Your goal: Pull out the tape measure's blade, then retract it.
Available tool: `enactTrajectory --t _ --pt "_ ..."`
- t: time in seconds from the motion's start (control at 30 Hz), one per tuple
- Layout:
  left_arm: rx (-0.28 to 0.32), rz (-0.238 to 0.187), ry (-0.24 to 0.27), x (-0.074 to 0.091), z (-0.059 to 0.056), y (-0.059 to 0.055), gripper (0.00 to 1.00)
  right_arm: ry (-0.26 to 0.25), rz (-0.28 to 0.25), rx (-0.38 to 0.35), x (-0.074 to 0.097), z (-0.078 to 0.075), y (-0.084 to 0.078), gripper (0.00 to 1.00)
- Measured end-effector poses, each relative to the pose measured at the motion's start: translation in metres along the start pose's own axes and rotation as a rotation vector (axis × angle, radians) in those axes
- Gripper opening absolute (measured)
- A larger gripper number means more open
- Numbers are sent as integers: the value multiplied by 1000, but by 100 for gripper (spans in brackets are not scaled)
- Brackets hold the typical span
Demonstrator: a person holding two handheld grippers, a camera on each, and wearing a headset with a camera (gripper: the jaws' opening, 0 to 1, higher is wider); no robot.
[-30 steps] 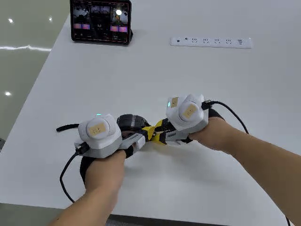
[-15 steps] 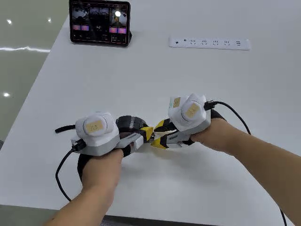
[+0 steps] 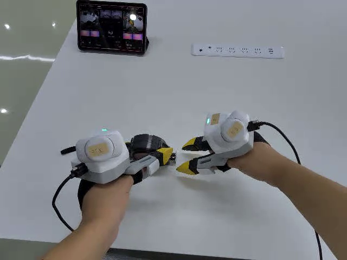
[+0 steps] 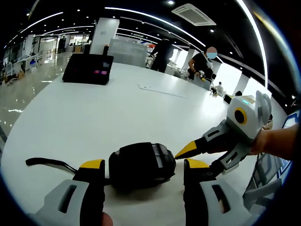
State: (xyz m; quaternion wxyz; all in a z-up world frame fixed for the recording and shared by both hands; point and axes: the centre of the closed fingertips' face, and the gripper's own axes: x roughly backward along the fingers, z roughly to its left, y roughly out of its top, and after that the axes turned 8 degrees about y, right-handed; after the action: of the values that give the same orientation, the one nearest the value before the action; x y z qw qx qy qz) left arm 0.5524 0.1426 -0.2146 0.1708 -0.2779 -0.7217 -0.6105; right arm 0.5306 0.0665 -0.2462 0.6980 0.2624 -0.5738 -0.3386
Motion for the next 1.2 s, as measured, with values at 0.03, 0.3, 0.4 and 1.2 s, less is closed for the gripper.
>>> enactTrajectory --t 0.03,0.3,0.4,1.2 --pt "-4 -1 -4 1 0 1 64 -5 -9 -5 2 1 1 33" --pt "-24 -26 -34 13 3 7 69 -42 -43 -31 16 5 -2 43" --pt "-21 -45 -61 19 0 10 71 -63 -61 -47 24 4 -3 47" --pt "-140 -51 -120 54 16 4 79 -213 -119 -108 77 9 -19 63"
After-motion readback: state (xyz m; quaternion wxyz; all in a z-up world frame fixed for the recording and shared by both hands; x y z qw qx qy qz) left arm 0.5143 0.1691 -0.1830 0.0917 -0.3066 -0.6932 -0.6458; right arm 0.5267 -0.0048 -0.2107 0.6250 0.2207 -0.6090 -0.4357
